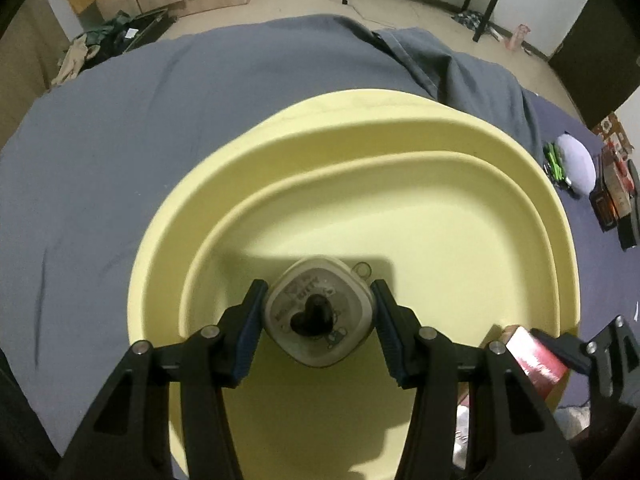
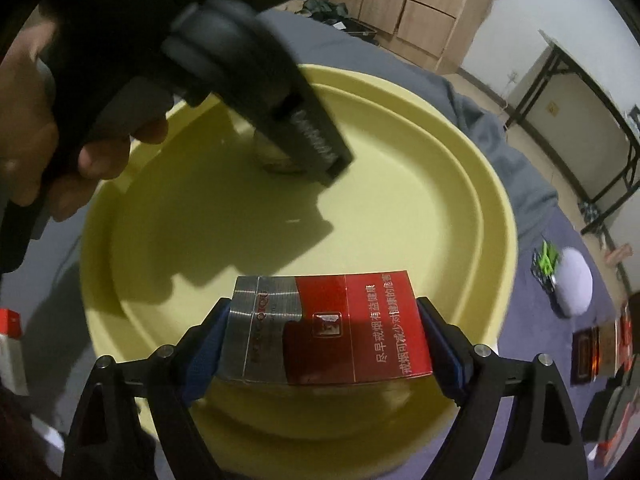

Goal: Organize rigid objects
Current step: 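Carry the white object into the yellow tray while right drops the red pack there, then grasp the red-and-clear tube with left gripper while right grasps the Diamond pack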

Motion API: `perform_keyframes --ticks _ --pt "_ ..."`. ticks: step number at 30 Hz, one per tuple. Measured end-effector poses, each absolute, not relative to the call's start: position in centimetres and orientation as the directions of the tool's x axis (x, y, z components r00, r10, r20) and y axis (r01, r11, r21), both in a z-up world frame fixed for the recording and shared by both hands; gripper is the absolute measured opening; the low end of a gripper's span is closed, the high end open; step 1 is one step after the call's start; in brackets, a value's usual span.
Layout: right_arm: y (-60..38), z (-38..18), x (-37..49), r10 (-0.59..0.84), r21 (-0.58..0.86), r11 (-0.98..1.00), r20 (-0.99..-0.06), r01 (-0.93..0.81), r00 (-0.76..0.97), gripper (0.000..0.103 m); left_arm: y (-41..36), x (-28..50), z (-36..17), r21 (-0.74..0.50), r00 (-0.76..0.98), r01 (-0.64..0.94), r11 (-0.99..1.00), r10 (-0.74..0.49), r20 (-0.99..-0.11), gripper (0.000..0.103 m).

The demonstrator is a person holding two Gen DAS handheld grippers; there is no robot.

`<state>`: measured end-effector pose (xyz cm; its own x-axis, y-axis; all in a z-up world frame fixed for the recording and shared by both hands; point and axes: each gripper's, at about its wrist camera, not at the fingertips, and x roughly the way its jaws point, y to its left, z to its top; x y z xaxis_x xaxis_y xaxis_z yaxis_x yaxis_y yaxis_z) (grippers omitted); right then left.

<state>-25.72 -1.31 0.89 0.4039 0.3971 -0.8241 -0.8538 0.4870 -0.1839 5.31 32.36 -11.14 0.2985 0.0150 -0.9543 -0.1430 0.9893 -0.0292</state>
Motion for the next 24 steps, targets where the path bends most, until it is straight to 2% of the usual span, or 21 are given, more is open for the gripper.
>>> perform_keyframes --ticks 2,4,5,6,7,9,15,19,24 --pt "-0.7 0.8 -25.9 0.418 -0.138 0.492 -0.829 -0.860 0.372 0.088 32.7 5.0 -11.1 -0.034 0.297 -0.157 0.987 0.015 -0.955 0.057" --pt "-0.7 0.7 -25.2 0.416 -0.116 0.495 -0.838 -0.861 0.352 0.089 33.2 4.5 -10.4 -0.086 0.319 -0.171 0.981 -0.027 -0.947 0.076" --pt "-0.8 1.1 -25.6 0.422 -0.111 0.501 -0.834 -0.858 0.354 0.090 33.5 4.1 -9.6 -0.109 0.343 -0.179 0.978 -0.042 -0.939 0.091" --pt "-1.4 1.9 -25.9 0.446 -0.090 0.509 -0.823 -0.856 0.352 0.095 33.7 3.7 -8.8 -0.112 0.360 -0.188 0.976 -0.038 -0.932 0.099" --pt "-2.0 2.8 -26.1 0.476 -0.062 0.512 -0.810 -0.857 0.343 0.103 34.0 3.2 -7.2 -0.107 0.396 -0.202 0.974 -0.019 -0.918 0.101" --pt "-4.1 5.7 -27.0 0.541 -0.011 0.514 -0.772 -0.858 0.334 0.102 34.0 2.6 -4.6 -0.114 0.437 -0.208 0.971 -0.012 -0.899 0.103" --pt "-15.2 13.3 -24.9 0.561 0.045 0.645 -0.706 -0.763 0.433 0.103 28.7 2.6 3.1 -0.101 0.492 -0.133 0.986 -0.023 -0.870 0.103" --pt "-29.0 15.7 -20.6 0.495 0.153 0.821 -0.671 -0.550 0.553 0.103 21.7 4.6 5.5 -0.100 0.514 -0.030 0.995 -0.070 -0.855 0.103" --pt "-42.8 13.9 -16.6 0.315 0.090 0.934 -0.664 -0.346 0.678 0.103 9.6 8.5 5.4 -0.093 0.490 0.128 0.987 -0.145 -0.860 0.103"
